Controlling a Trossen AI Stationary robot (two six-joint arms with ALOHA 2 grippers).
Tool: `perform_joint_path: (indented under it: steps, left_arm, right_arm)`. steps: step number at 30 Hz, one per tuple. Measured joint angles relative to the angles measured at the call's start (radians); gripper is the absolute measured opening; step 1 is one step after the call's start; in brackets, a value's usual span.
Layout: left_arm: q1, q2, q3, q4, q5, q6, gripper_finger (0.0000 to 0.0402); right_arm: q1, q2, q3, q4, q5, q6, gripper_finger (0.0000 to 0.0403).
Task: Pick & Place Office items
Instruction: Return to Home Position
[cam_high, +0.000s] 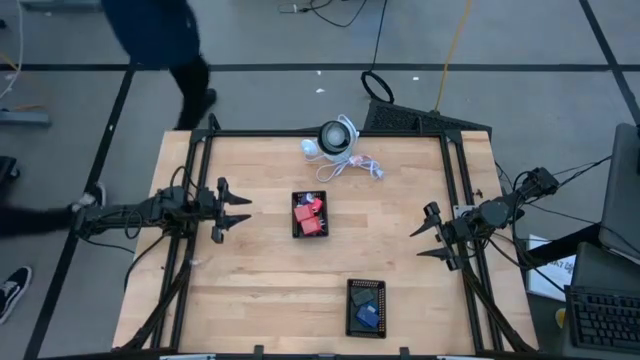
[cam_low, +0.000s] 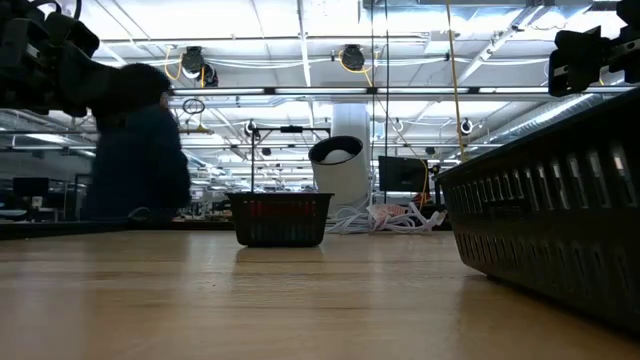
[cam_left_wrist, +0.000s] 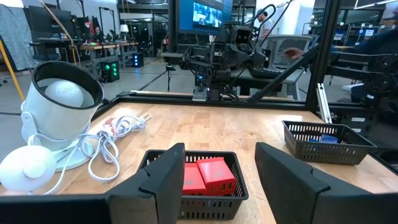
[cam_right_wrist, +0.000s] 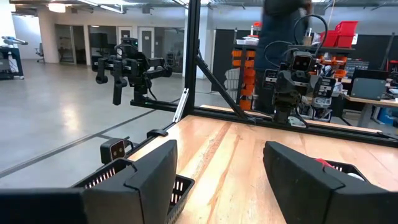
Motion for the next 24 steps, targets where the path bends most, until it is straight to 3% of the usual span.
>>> perform_joint_path:
  steps: [10,24]
  left_arm:
    - [0.0,0.0,0.0,0.0,0.0,0.0,0.0213]
    - [0.0,0.0,0.0,0.0,0.0,0.0,0.0183]
  right_arm:
    - [0.0,0.0,0.0,0.0,0.0,0.0,0.0228]
    - [0.0,0.0,0.0,0.0,0.0,0.0,0.0227]
